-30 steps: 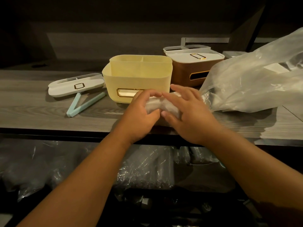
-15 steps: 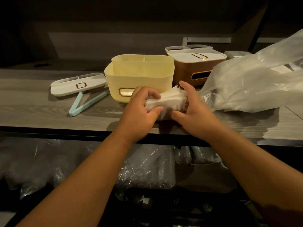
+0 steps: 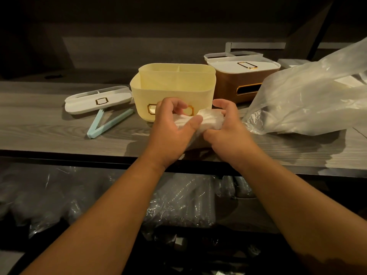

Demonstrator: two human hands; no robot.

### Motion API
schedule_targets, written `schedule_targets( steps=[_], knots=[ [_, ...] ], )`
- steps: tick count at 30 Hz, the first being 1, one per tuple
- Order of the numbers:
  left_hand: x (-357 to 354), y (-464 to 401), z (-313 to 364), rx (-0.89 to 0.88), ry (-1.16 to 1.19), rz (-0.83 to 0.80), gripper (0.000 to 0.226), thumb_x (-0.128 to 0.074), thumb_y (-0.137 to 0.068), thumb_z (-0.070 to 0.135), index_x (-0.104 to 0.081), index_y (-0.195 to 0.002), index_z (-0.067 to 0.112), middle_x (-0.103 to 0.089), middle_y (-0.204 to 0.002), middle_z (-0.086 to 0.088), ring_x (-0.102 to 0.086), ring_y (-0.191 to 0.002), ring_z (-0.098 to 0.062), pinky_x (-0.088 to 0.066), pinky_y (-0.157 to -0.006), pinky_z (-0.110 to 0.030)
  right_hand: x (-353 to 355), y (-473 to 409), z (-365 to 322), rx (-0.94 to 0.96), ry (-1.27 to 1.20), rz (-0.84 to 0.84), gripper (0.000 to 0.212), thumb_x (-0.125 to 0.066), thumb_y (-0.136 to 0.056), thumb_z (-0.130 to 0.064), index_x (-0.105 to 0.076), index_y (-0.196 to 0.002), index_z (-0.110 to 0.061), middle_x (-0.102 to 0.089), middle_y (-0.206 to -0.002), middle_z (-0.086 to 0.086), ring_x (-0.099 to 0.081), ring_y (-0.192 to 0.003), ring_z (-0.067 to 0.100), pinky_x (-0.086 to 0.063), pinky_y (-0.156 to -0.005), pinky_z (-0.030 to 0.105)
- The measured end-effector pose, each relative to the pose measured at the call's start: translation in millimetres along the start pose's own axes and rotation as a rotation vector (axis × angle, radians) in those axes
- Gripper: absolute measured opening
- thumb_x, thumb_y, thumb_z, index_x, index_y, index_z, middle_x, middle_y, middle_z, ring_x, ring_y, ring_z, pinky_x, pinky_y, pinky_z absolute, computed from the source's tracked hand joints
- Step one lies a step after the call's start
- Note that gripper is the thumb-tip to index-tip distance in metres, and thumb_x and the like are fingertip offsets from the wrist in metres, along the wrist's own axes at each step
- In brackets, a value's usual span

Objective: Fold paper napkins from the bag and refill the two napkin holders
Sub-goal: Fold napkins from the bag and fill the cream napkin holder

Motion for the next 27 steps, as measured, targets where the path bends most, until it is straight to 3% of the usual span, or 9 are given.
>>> schedule_targets(
  steps=[2,6,10,14,16,22,27],
  knots=[
    [0.7,-0.8,5.5,-0.055,-0.035,0.08,0.029,-0.069,-0.092,0.032,-0.047,-0.108,0.02,-0.05,-0.111,-0.002,-0.049,-0.093,-0.004,-0.044,-0.078,-0.011,-1.9,2.7,-1.5,0.0,-0.001,-0.004,0.077,-0.066,-0.088,0.001,-0.03,-0.143,-0.038,-0.045,-0.13,-0.007,-0.06,-0.094,0.012,-0.055,-0.06,0.014],
    [1.1,1.0,12.5,-0.094,-0.028,0.117,0.028,-0.067,-0.093,0.037,-0.048,-0.104,0.019,-0.051,-0.107,-0.002,-0.048,-0.089,-0.003,-0.041,-0.076,-0.008,0.9,3.8,-4.1,0.041,0.076,-0.017,0.076,-0.068,-0.086,-0.001,-0.034,-0.141,-0.041,-0.048,-0.134,-0.005,-0.063,-0.094,0.012,-0.055,-0.059,0.017],
    [7.9,3.9,4.3,0.03,0.007,-0.056,0.052,-0.073,-0.076,0.054,-0.048,-0.114,0.029,-0.053,-0.12,0.004,-0.056,-0.106,-0.01,-0.055,-0.082,-0.02,9.1,4.1,-2.3,0.044,0.179,-0.065,0.06,-0.075,-0.088,-0.018,-0.044,-0.134,-0.04,-0.054,-0.126,-0.008,-0.061,-0.102,0.008,-0.056,-0.072,0.019],
    [12.1,3.5,-5.2,0.166,-0.011,-0.217,0.062,-0.084,-0.072,0.043,-0.05,-0.123,0.034,-0.055,-0.117,0.013,-0.057,-0.109,-0.01,-0.057,-0.084,-0.027,11.4,3.6,-0.6,0.021,0.213,-0.097,0.047,-0.077,-0.085,-0.023,-0.051,-0.12,-0.04,-0.06,-0.111,-0.012,-0.062,-0.093,0.005,-0.054,-0.069,0.019],
    [11.8,2.7,-7.5,0.162,-0.024,-0.243,0.052,-0.084,-0.077,0.036,-0.056,-0.12,0.033,-0.06,-0.115,0.013,-0.06,-0.106,-0.01,-0.057,-0.084,-0.028,11.4,2.4,0.4,0.0,0.234,-0.1,0.045,-0.078,-0.084,-0.025,-0.051,-0.118,-0.038,-0.061,-0.107,-0.013,-0.062,-0.093,0.006,-0.054,-0.073,0.024],
    [14.8,2.4,-4.0,0.158,-0.025,-0.226,0.023,-0.077,-0.086,0.032,-0.061,-0.103,0.031,-0.063,-0.102,0.011,-0.061,-0.092,-0.007,-0.053,-0.066,-0.016,17.1,2.2,1.1,-0.05,0.212,-0.092,0.046,-0.079,-0.084,-0.031,-0.048,-0.117,-0.033,-0.058,-0.103,-0.013,-0.061,-0.092,0.008,-0.051,-0.069,0.022],
    [9.5,5.3,-4.8,0.183,-0.016,-0.281,0.044,-0.083,-0.08,0.03,-0.057,-0.115,0.033,-0.06,-0.111,0.013,-0.061,-0.101,-0.007,-0.058,-0.076,-0.023,21.4,5.2,-0.1,-0.028,0.255,-0.105,0.053,-0.081,-0.082,-0.024,-0.05,-0.123,-0.034,-0.06,-0.106,-0.015,-0.061,-0.095,0.007,-0.056,-0.074,0.023]
  ],
)
Point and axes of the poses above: each hand's wrist, its own y-axis away from the middle knuckle, its own x-axis out of the back of the hand, z = x × y, the point moved 6 cm from there along -y, towards the middle knuckle
